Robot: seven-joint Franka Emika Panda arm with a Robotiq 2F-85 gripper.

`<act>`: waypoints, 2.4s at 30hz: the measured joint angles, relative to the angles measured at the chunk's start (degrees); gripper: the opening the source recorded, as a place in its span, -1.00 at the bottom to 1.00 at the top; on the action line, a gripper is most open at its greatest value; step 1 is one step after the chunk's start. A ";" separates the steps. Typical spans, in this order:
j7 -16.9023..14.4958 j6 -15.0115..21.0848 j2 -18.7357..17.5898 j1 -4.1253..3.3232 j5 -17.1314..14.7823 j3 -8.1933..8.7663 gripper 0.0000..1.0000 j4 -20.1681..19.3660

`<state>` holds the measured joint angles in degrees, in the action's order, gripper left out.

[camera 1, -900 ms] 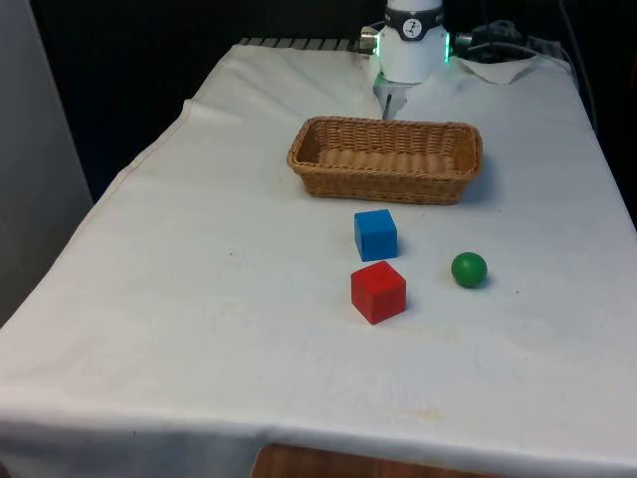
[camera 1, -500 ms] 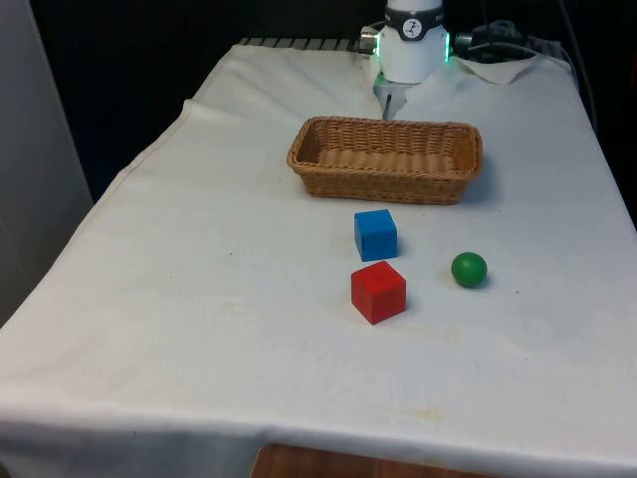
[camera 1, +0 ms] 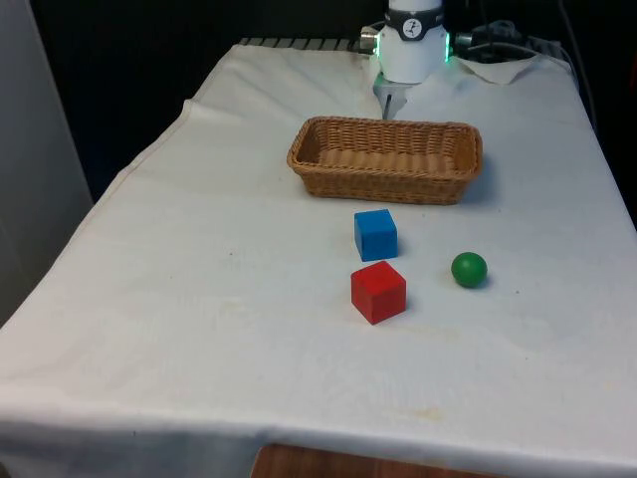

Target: Place all non-red objects into the basket.

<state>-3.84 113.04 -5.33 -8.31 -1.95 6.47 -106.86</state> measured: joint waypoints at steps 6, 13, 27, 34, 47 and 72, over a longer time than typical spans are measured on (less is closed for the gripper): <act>-1.03 1.26 -0.40 0.00 -0.06 -0.17 1.00 -0.69; -3.27 3.15 -1.03 0.00 -0.06 -0.34 1.00 -1.55; -9.00 5.79 -3.44 0.06 -0.06 -0.34 1.00 -1.72; -12.20 7.68 -4.87 0.06 -0.06 -0.34 1.00 -1.95; -17.48 11.86 -7.22 0.23 -0.11 0.06 1.00 -2.81; -26.13 17.53 -14.44 1.26 -1.09 1.89 1.00 -2.75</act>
<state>-29.97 130.58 -19.77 -7.05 -3.04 8.37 -109.61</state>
